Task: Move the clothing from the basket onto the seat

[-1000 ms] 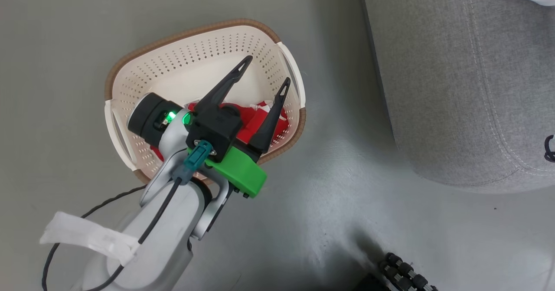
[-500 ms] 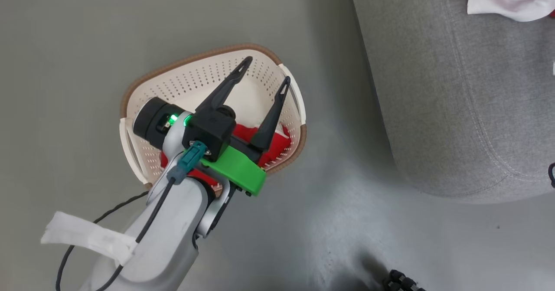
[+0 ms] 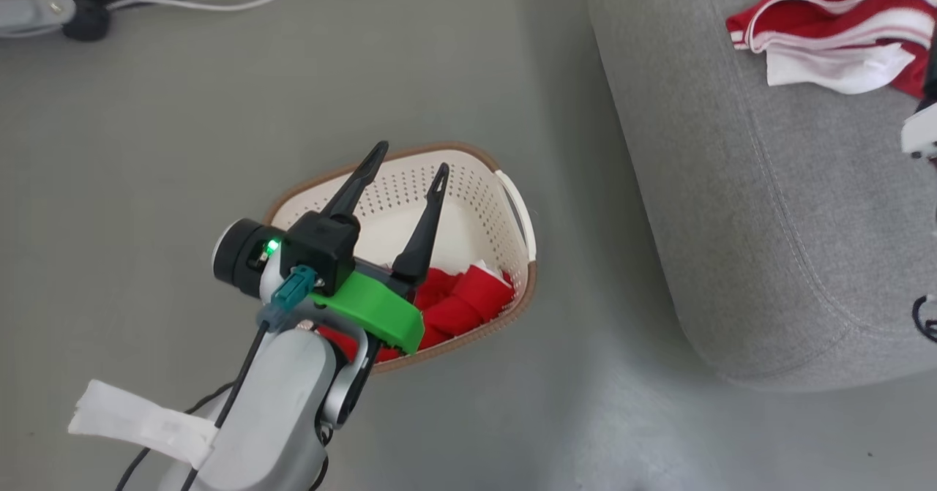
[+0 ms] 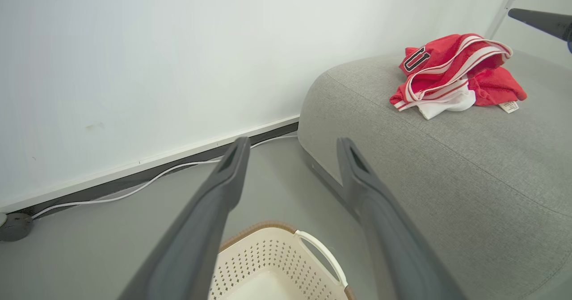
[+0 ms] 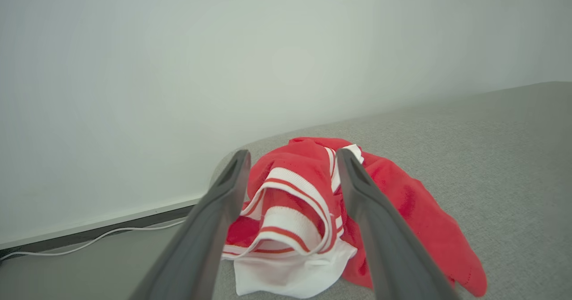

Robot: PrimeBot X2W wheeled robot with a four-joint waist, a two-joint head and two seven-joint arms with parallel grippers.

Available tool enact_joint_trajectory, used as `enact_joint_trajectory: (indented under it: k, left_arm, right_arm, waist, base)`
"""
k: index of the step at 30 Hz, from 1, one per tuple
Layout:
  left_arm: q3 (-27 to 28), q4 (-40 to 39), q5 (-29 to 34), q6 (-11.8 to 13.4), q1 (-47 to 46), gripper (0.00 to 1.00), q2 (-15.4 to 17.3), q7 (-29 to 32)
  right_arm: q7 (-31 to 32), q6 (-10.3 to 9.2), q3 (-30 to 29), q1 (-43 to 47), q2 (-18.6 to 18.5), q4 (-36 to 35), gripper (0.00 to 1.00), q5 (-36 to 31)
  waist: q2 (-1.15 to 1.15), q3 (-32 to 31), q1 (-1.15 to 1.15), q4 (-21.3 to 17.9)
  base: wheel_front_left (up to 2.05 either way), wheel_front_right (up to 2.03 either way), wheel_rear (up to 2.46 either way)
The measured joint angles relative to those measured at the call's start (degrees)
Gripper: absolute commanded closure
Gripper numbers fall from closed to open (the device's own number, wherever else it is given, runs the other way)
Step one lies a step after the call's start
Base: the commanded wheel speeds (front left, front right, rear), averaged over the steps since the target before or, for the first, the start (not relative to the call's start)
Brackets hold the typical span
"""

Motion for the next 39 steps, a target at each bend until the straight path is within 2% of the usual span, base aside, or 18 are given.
enact_joint_trajectory:
  k: [7,18,27,39]
  left_arm:
    - [2.33,2.97,-2.55,1.0,3.23,0.0,-0.3,-1.03]
    - [7.61,5.36,-4.5,2.59,8.51,0.0,-0.16,-2.08]
    - [13.29,5.48,-5.82,3.45,14.29,0.0,2.21,-2.55]
    - [18.55,3.8,-6.17,4.0,21.4,0.0,3.93,-2.56]
  right_arm:
    - [0.0,1.14,4.15,4.53,3.87,-2.16,0.0,-1.62]
    - [0.0,1.4,8.33,10.54,10.38,-3.91,0.0,-2.19]
    - [0.0,1.35,12.35,15.94,14.64,-4.79,0.0,-4.04]
    - [0.0,-0.19,14.24,21.91,15.84,-9.69,0.0,-5.55]
  waist:
    - [0.0,-5.76,0.0,2.62]
    - [0.0,-13.16,0.0,6.68]
    - [0.0,-18.39,0.0,8.92]
    - [0.0,-20.95,0.0,8.44]
  base:
    - [0.0,0.0,0.0]
    - [0.0,0.0,0.0]
    - [0.0,0.0,0.0]
    - [0.0,0.0,0.0]
